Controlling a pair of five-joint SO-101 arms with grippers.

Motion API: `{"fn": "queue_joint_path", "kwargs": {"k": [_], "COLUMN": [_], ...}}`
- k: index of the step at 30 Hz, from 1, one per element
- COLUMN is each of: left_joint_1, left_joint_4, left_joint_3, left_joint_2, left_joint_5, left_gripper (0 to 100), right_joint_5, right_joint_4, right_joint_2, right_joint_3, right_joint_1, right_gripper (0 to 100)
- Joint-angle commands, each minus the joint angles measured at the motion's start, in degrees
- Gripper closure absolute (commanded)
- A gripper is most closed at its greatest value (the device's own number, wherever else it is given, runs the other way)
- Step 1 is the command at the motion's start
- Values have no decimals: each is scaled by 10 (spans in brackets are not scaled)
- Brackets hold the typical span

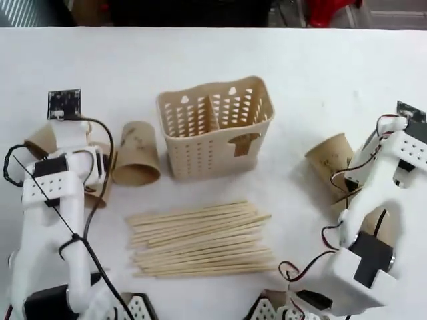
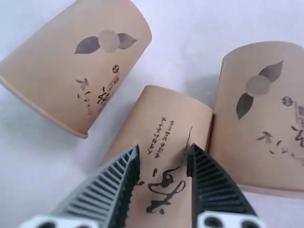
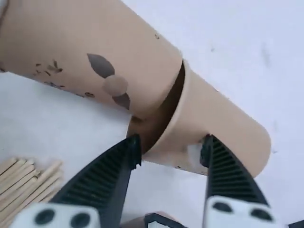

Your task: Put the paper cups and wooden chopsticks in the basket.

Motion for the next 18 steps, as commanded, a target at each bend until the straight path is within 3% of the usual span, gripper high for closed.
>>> {"fn": "queue_joint_path", "kwargs": {"k": [1, 5, 13, 18], "left_joint_1": [6, 6, 6, 6], "left_joint_4": [-1, -1, -1, -1], "left_joint_3": [22, 22, 22, 22], "left_joint_2": [11, 11, 11, 11], "left_joint_5": [6, 6, 6, 6], "left_gripper": [826, 826, 826, 826], "right_joint_5": [-1, -1, -1, -1], "right_joint_4": [12, 7, 6, 5], "right_joint_2": [0, 0, 0, -5], "right_joint_3": [-18, -19, -18, -21], "right_joint_1": [7, 25, 37, 37], "right_gripper": [791, 861, 874, 952]}}
